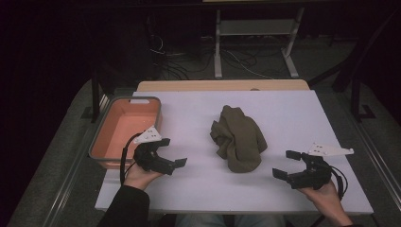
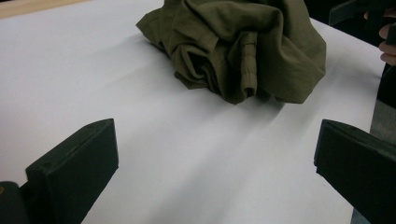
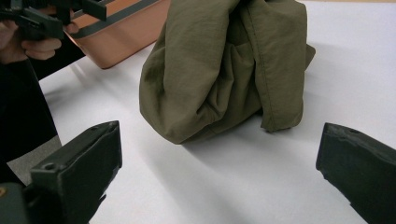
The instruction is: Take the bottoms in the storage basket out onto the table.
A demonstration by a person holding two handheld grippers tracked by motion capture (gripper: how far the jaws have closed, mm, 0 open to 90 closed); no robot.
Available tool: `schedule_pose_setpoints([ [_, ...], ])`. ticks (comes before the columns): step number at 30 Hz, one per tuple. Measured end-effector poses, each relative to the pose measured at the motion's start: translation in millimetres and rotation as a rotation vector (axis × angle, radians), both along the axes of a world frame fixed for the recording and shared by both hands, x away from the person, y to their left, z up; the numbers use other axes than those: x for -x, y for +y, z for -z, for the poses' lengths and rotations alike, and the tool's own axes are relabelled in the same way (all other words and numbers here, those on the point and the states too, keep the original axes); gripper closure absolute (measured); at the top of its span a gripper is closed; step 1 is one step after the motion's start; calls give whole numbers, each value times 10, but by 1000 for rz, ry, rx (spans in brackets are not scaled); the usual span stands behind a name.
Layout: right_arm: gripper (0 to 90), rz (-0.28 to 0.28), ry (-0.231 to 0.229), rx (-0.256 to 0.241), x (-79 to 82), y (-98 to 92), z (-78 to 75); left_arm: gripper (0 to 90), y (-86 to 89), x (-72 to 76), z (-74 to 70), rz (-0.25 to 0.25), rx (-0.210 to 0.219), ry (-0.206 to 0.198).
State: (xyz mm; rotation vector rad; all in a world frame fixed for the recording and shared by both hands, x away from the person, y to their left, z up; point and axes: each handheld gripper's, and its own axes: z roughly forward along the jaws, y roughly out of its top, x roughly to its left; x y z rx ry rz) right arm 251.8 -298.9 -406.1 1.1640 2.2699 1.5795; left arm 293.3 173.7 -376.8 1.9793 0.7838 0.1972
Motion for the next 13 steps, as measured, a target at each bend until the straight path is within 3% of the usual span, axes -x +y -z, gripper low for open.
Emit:
schedule_pose_setpoints([
  [13,0,0,-2,3,0,-2,0,0,78,101,61,-21,19,-10],
])
